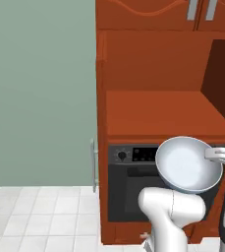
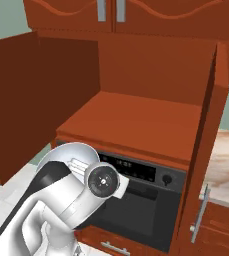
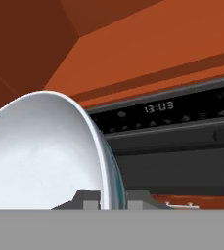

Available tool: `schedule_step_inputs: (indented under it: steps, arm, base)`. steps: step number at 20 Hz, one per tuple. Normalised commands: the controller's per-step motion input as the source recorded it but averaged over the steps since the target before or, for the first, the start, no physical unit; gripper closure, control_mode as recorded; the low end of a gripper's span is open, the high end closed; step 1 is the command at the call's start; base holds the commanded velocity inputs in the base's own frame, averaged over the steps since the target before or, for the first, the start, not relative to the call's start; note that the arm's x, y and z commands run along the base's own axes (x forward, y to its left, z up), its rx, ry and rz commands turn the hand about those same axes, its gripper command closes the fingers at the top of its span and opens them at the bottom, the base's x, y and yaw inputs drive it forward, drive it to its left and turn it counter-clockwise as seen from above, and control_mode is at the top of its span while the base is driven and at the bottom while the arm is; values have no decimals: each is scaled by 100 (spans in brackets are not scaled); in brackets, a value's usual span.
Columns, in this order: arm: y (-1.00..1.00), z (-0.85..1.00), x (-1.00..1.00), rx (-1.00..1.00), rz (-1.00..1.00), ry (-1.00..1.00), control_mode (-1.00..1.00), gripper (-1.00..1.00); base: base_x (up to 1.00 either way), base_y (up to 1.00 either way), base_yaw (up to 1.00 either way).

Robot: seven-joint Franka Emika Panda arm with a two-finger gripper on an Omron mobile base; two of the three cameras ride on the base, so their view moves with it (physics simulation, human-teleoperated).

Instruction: Move the bowls from the cabinet to the plates on the dining table.

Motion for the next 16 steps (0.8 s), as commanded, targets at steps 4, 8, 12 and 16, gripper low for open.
schedule_step_inputs:
  steps: [4,8,12,16]
  arm:
    - [0,0,0,0,0,0,100,100]
    - [0,0,0,0,0,0,100,100]
    - [0,0,0,0,0,0,100,100]
    - [0,0,0,0,0,0,100,100]
  base:
    - [-100,-23,0]
    - [-95,-16,0]
    - [-29,-1,0]
    - [-2,-3,0]
